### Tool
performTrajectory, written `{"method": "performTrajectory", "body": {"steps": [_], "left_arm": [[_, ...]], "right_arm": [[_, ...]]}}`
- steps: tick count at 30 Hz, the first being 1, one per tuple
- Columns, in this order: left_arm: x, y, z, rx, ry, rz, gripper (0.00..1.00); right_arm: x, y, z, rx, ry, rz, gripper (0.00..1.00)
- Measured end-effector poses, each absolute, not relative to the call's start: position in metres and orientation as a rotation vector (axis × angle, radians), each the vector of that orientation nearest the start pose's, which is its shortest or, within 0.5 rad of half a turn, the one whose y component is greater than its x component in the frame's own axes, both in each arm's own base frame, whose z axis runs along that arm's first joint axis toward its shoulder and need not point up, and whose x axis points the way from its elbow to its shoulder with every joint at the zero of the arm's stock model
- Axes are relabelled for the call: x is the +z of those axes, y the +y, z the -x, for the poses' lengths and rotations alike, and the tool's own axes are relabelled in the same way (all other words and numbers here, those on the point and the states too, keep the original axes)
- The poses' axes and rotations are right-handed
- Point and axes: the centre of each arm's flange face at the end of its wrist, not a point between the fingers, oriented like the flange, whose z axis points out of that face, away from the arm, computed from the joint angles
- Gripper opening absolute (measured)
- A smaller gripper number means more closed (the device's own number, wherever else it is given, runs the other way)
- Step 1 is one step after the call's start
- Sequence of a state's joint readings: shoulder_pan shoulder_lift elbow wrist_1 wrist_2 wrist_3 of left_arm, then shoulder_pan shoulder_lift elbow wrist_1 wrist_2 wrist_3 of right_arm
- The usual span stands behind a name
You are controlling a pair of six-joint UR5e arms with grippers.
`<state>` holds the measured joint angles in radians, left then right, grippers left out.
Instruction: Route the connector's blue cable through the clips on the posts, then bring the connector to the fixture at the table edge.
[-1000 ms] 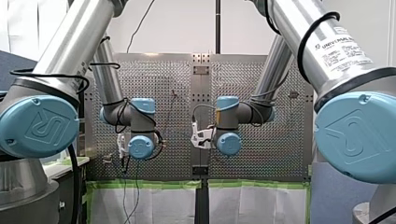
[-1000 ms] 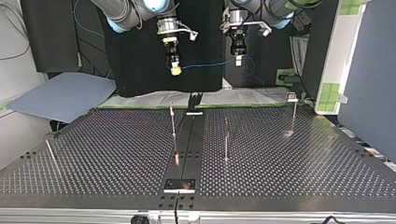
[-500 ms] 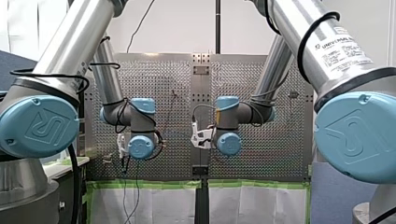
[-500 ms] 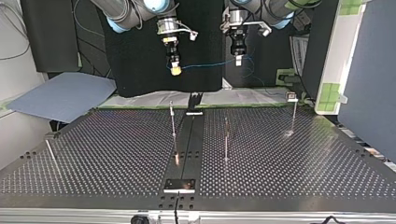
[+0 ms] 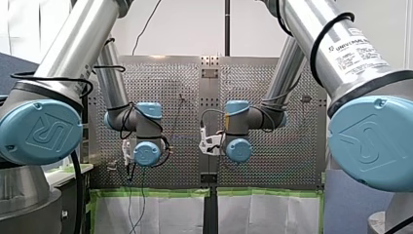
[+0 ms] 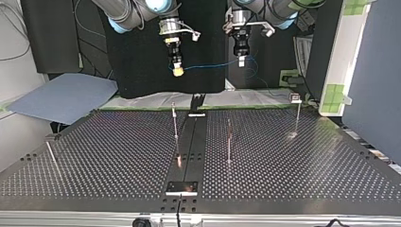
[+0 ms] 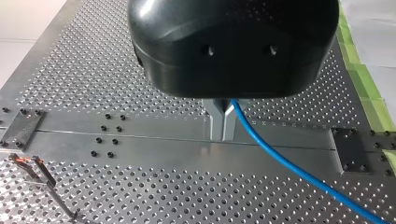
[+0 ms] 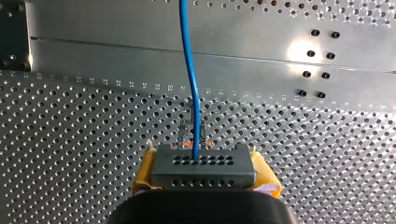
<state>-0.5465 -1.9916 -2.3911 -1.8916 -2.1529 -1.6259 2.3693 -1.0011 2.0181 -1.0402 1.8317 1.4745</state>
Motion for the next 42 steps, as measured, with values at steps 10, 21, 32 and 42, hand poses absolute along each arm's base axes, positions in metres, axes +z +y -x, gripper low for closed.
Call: {"method": "performTrajectory", "body": {"steps": [10, 21, 32, 42], "left_arm": [[0.080, -0.267, -0.288, -0.020, 1.561, 0.074, 0.00], [0.080, -0.267, -0.288, -0.021, 1.561, 0.076, 0.00], [0.080, -0.267, -0.288, -0.020, 1.562, 0.076, 0.00], [0.084, -0.248, -0.287, 0.030, 1.612, 0.009, 0.00]], "right_arm": [[0.089, -0.296, -0.458, 1.544, -0.811, -1.590, 0.05], [0.090, -0.296, -0.458, 1.545, -0.810, -1.589, 0.05], [0.090, -0.296, -0.458, 1.546, -0.810, -1.588, 0.05], [0.074, -0.295, -0.427, 1.412, -0.875, -1.624, 0.16]]}}
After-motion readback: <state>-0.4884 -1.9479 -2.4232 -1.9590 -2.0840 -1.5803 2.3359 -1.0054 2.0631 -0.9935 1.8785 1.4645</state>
